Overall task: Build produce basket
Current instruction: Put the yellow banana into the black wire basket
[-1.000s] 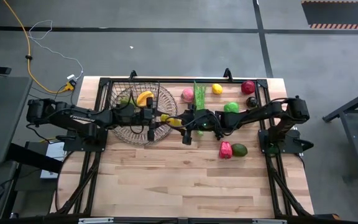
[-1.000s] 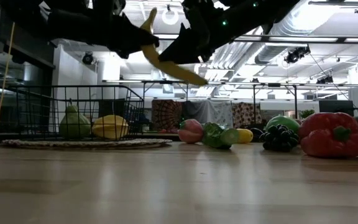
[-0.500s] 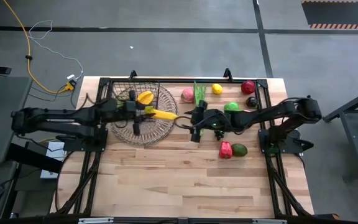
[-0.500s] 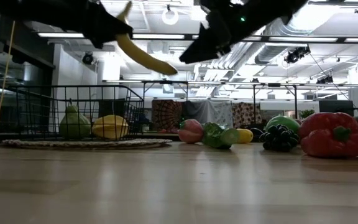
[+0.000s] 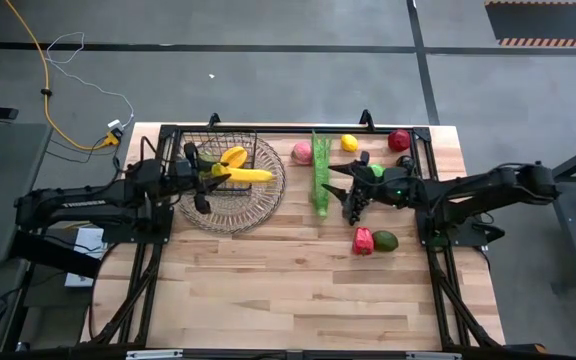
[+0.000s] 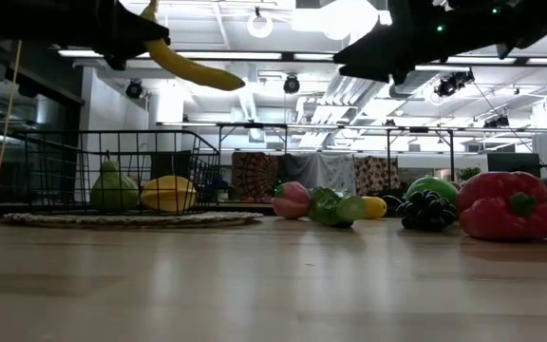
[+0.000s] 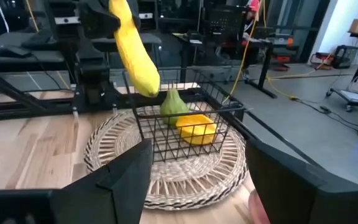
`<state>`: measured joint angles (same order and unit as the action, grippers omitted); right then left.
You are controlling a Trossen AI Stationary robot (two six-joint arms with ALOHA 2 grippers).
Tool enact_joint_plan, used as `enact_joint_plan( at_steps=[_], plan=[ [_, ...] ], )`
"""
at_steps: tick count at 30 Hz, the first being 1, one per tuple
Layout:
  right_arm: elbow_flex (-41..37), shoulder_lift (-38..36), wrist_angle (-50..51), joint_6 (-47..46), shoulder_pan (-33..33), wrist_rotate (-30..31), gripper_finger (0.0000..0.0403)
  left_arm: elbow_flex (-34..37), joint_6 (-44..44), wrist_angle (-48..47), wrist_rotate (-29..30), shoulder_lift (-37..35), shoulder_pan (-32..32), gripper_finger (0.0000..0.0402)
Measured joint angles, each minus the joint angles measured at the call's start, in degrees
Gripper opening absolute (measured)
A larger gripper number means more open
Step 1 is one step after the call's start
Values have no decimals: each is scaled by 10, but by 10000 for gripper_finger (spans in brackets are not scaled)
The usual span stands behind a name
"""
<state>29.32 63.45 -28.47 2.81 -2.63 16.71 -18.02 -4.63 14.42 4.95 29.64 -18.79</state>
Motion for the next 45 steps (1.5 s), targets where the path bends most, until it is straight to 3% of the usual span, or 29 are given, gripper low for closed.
enact_joint_plan(
  at_steps=[10, 18, 25, 29, 35, 42, 45],
  plan=[
    [0, 6, 1, 1, 0, -7, 249, 0, 9, 0, 15, 0, -1, 122],
    [0, 6, 1, 0, 0, -7, 249, -2, 66, -27, 212, 0, -1, 122],
    [0, 6, 1, 0, 0, -7, 249, -68, 150, -234, 349, 1, -1, 122],
    [0, 6, 1, 0, 0, -7, 249, -105, 221, -345, 340, 6, 1, 122],
    [0, 7, 1, 0, 0, -6, 249, -119, 241, -384, 222, 13, 2, 122],
    [0, 7, 1, 0, 0, -6, 249, -120, 292, -461, 235, 13, 0, 122],
    [0, 7, 1, 0, 0, -6, 249, -120, 305, -485, 203, 14, 0, 122]
  ],
)
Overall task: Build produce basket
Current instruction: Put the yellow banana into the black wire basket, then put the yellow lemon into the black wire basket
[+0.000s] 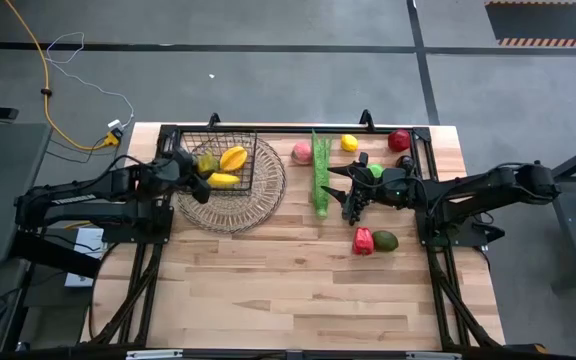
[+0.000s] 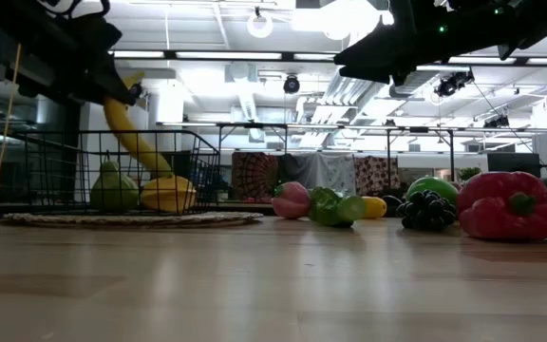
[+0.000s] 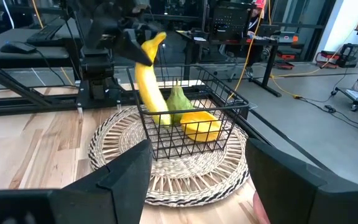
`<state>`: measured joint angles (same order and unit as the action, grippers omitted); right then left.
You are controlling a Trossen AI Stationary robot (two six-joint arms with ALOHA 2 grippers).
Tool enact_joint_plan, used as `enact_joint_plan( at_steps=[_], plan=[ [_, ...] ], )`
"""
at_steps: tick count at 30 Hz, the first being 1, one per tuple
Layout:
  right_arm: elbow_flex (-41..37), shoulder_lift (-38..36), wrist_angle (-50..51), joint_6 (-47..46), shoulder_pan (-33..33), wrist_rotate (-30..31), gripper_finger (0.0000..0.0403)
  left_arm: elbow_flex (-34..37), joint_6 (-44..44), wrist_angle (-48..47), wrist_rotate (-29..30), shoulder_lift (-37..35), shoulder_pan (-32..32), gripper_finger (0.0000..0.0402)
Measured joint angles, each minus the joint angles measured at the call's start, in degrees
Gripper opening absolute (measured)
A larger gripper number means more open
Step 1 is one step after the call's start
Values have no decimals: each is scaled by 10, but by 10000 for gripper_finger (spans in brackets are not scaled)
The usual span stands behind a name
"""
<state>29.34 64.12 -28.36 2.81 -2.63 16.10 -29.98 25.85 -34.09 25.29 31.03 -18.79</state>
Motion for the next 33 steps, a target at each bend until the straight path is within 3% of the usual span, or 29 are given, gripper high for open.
enact_joint_plan(
  at_steps=[9, 24, 33],
  plan=[
    [0, 0, 0, 0, 0, 0, 249, 0, -2, -9, -20, 7, 0, 125],
    [0, 0, 0, 0, 0, 0, 249, 0, -9, -6, 10, 16, 0, 188],
    [0, 0, -1, 0, 0, 0, 249, 0, -69, 100, 18, 16, 0, 194]
  ],
)
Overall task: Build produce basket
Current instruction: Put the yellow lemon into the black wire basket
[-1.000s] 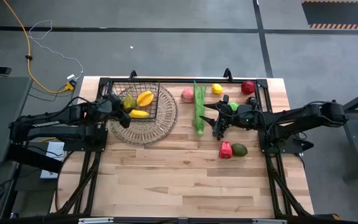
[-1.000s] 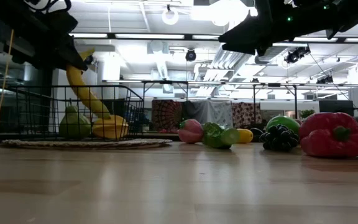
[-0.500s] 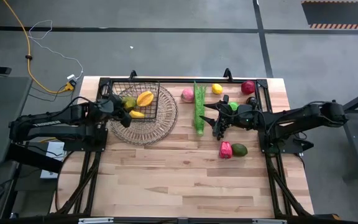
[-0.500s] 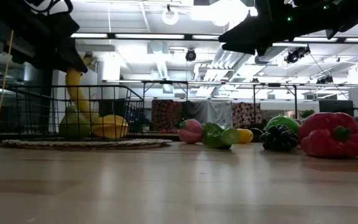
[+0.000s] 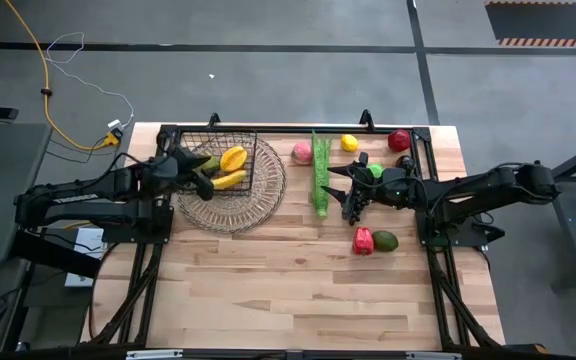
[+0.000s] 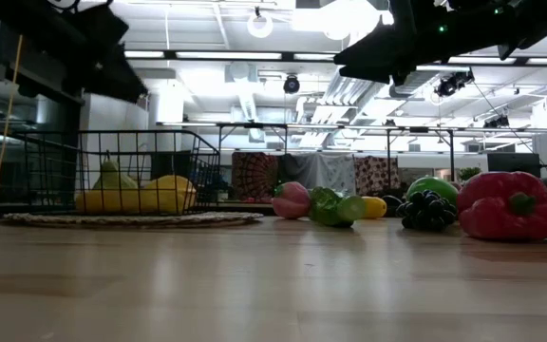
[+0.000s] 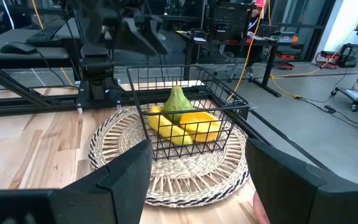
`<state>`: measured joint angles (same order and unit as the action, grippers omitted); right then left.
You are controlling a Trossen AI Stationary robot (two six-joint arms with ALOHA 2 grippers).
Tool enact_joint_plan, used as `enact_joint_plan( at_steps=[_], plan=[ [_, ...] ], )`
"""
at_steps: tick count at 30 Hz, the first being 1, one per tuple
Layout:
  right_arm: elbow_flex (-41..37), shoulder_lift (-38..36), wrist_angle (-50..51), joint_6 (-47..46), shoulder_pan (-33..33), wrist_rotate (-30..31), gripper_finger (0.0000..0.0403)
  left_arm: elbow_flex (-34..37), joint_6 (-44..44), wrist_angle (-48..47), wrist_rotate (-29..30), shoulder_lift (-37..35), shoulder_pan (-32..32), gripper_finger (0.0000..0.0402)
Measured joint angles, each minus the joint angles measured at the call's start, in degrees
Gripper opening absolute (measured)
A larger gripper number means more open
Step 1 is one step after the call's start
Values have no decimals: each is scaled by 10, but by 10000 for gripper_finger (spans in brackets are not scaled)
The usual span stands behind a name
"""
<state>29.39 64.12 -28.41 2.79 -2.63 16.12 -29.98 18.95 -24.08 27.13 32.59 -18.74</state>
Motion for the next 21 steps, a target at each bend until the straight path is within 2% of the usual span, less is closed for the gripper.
enact_joint_plan(
  at_steps=[3, 7, 11, 15, 18, 21],
  plan=[
    [0, 0, -1, 0, 0, 0, 249, 0, -29, 63, -20, 0, 0, 193],
    [0, 0, -1, 0, 0, 0, 249, 4, -71, 133, -81, 0, 0, 193],
    [0, 0, -1, 0, 0, 0, 249, 47, -121, 264, -152, 0, 0, 193],
    [0, 0, -1, 0, 0, 0, 249, 92, -156, 397, -197, 0, 0, 193],
    [0, 0, -1, 0, 0, 0, 249, 107, -167, 436, -219, 0, 0, 193],
    [0, 0, -1, 0, 0, 0, 249, 107, -167, 437, -222, 0, 0, 193]
  ],
)
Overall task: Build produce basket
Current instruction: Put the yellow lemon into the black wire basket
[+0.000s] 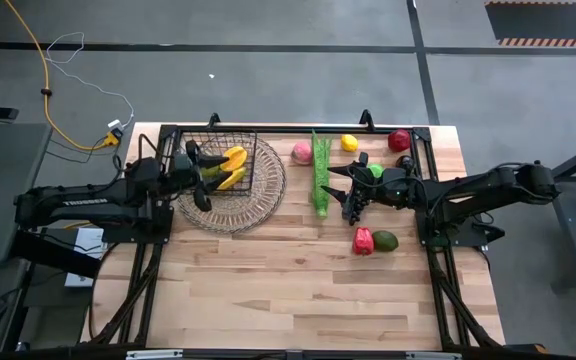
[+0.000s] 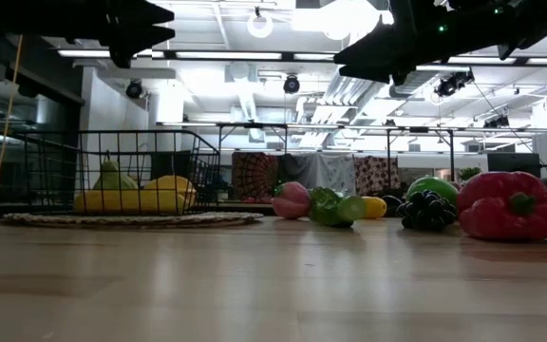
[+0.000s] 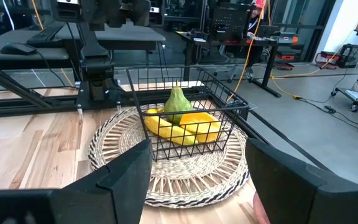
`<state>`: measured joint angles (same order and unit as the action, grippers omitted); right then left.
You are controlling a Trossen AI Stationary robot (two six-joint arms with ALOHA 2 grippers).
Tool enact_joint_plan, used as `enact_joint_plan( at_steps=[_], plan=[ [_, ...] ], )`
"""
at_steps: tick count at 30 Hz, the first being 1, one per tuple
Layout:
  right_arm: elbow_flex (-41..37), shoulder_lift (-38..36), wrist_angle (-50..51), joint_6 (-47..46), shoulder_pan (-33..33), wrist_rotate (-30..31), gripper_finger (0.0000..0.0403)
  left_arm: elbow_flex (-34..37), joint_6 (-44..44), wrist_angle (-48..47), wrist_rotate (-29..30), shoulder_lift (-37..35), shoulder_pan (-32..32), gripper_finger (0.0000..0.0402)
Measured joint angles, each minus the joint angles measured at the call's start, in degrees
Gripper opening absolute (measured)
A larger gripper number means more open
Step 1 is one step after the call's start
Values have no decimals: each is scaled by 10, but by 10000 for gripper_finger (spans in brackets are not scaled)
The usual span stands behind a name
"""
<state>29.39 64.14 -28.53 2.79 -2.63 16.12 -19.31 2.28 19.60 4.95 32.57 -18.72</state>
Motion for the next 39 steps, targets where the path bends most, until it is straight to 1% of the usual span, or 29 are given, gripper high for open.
enact_joint_plan(
  at_steps=[31, 39],
  plan=[
    [0, 0, -1, 1, 0, 0, 249, 0, -19, -5, 2, 0, 0, 193],
    [0, 0, -1, 2, 0, 29, 249, 0, -19, -5, 2, 0, 0, 193]
  ],
)
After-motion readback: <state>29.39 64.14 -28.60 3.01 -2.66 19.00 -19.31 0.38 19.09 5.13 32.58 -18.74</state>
